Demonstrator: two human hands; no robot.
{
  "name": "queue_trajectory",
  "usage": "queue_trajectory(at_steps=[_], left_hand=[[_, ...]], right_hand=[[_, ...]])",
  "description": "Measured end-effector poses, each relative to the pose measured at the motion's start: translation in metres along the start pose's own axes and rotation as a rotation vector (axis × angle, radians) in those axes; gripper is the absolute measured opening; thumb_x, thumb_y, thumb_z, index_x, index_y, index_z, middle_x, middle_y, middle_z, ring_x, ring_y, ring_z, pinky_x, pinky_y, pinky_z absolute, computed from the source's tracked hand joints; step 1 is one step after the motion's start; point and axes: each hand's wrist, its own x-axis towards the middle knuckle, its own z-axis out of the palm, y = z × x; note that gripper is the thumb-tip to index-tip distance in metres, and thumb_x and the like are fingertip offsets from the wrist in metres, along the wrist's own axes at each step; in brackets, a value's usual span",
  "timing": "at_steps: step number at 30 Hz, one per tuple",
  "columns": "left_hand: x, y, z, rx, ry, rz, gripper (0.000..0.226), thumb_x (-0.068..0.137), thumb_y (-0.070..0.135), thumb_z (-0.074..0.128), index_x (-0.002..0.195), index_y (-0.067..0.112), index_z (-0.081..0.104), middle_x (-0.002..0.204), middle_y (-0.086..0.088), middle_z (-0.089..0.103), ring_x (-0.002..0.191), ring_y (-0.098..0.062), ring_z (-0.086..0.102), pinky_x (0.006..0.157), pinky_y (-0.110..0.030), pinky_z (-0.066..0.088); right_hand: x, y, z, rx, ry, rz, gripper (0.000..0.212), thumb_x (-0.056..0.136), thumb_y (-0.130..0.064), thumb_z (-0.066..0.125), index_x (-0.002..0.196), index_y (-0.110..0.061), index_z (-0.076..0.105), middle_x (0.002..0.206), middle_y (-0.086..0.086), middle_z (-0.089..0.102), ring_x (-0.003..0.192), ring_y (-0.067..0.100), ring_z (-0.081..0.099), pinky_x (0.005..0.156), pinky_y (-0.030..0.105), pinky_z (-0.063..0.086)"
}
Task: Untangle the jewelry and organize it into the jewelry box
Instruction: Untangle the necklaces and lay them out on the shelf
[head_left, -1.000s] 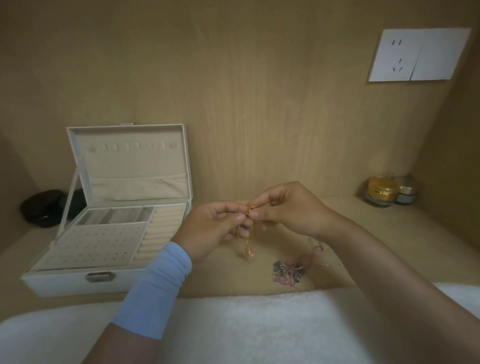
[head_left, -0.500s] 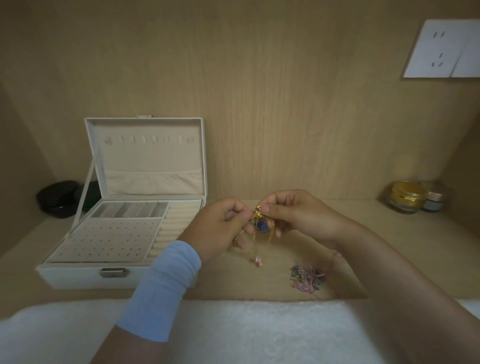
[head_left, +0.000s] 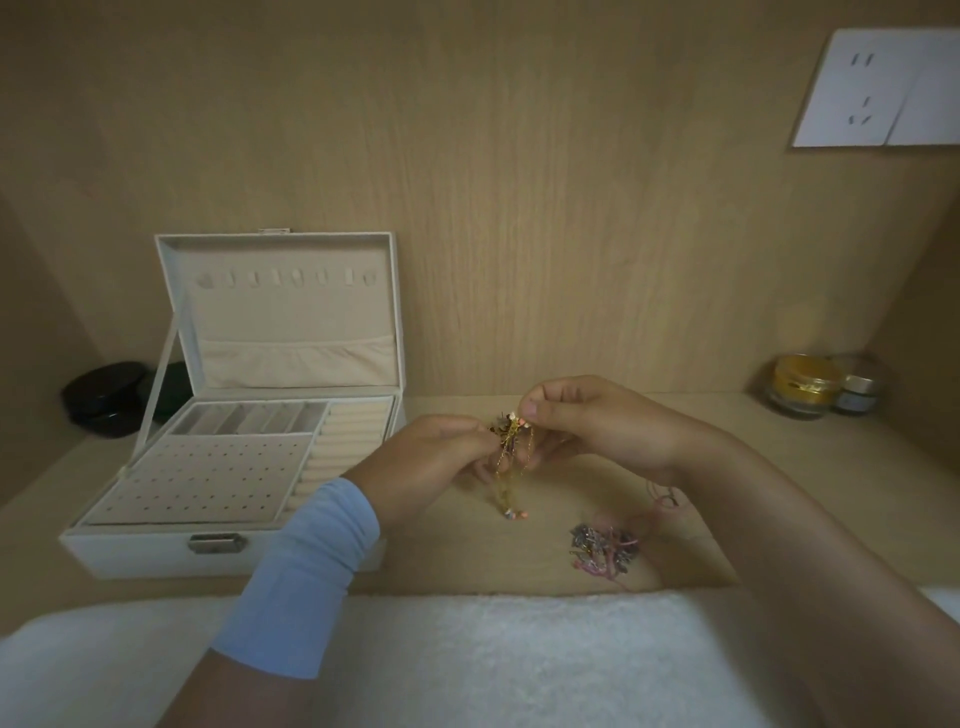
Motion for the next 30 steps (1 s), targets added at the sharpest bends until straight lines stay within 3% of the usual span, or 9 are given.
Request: queue_trajectory(at_steps=[4,7,9,14,18,22,24,27,30], left_hand=[[0.001,-0.003,0.004,-0.025,0.000,0.018,0.032,0.101,0.015,0.047,0.071,0.010,0.058,0.067,-0.005,0.064,0.061,-0.015,0.059,0.069,-0.027,0.048],[0.007,-0.010,0.007,-0.058,0.137,0.043,0.008,0.095,0.021,0.060,0.091,0.014,0.059,0.076,0.000,0.065,0.066,-0.015,0.058,0.067,-0.032,0.048],[0.009,-0.012,0.008,-0.047,0.200,0.081,0.011,0.089,0.025,0.071,0.097,0.022,0.064,0.081,0.004,0.068,0.071,-0.010,0.062,0.068,-0.029,0.048],[0.009,-0.007,0.009,-0.127,0.239,0.058,0.011,0.091,0.011,0.066,0.101,0.014,0.070,0.077,0.002,0.074,0.067,-0.009,0.064,0.070,-0.027,0.053],[0.010,-0.005,0.004,-0.165,0.311,0.051,0.013,0.092,0.014,0.065,0.084,0.019,0.073,0.073,0.007,0.073,0.064,-0.007,0.064,0.071,-0.026,0.053],[0.015,-0.002,0.003,-0.242,0.352,0.046,0.012,0.093,0.015,0.062,0.086,0.016,0.072,0.082,0.000,0.073,0.067,-0.006,0.064,0.070,-0.022,0.052],[0.020,0.003,0.001,-0.300,0.352,0.045,0.013,0.095,0.017,0.059,0.088,0.016,0.070,0.083,-0.001,0.073,0.072,-0.010,0.065,0.075,-0.026,0.054],[0.030,0.012,-0.004,-0.411,0.294,0.056,0.013,0.098,0.016,0.055,0.091,0.013,0.065,0.078,-0.005,0.069,0.064,-0.017,0.064,0.071,-0.031,0.056],[0.041,0.021,-0.007,-0.412,0.242,0.078,0.011,0.099,0.017,0.053,0.093,0.013,0.062,0.073,-0.003,0.065,0.055,-0.020,0.060,0.066,-0.034,0.056]], right_hand=[[-0.001,0.000,0.000,0.028,-0.012,-0.026,0.017,0.103,-0.017,0.052,0.097,-0.007,0.065,0.076,0.009,0.067,0.075,0.023,0.064,0.079,0.034,0.052],[0.001,0.002,0.001,0.044,0.010,-0.052,0.013,0.100,-0.012,0.056,0.098,-0.005,0.068,0.069,0.005,0.063,0.066,0.016,0.059,0.071,0.028,0.052],[0.002,0.003,0.003,0.062,0.027,-0.059,0.012,0.099,-0.012,0.058,0.098,-0.007,0.068,0.068,0.005,0.061,0.065,0.015,0.059,0.071,0.029,0.051],[0.005,0.003,0.008,0.098,0.065,-0.074,0.010,0.097,-0.012,0.061,0.096,-0.010,0.070,0.061,0.001,0.061,0.058,0.016,0.057,0.067,0.029,0.049],[0.003,0.001,0.003,0.172,0.056,-0.062,0.015,0.096,-0.007,0.060,0.111,-0.006,0.064,0.056,0.000,0.047,0.049,0.016,0.045,0.059,0.031,0.051],[-0.003,-0.004,-0.005,0.027,0.008,-0.016,0.019,0.097,-0.005,0.060,0.115,-0.001,0.065,0.058,-0.001,0.049,0.042,0.005,0.043,0.047,0.024,0.047],[-0.004,-0.004,-0.008,-0.055,-0.016,0.041,0.017,0.097,-0.009,0.061,0.112,-0.003,0.068,0.061,0.001,0.052,0.042,0.009,0.044,0.044,0.023,0.048],[-0.003,0.001,-0.011,-0.152,-0.009,0.121,0.013,0.095,-0.013,0.065,0.105,-0.007,0.071,0.064,0.003,0.059,0.045,0.011,0.051,0.048,0.024,0.049],[-0.003,0.003,-0.016,-0.282,-0.011,0.147,0.010,0.093,-0.014,0.068,0.098,-0.010,0.076,0.066,0.006,0.065,0.059,0.011,0.058,0.063,0.022,0.049]])
